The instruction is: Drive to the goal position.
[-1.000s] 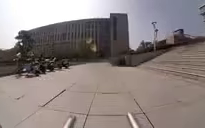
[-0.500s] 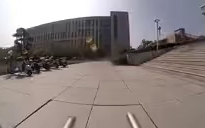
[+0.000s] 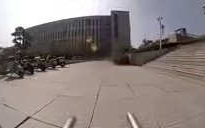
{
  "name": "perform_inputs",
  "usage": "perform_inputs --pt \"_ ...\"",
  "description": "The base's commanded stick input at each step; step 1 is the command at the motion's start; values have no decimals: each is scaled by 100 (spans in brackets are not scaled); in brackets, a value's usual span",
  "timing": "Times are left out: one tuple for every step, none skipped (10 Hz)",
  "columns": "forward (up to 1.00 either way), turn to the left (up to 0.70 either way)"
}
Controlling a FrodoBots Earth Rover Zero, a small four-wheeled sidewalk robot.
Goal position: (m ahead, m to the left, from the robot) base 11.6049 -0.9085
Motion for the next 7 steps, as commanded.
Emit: perform_inputs --pt "100 0" --pt "100 0" --pt "100 0" --pt "100 0" --pt "100 0" --pt "100 0" --pt "100 0"
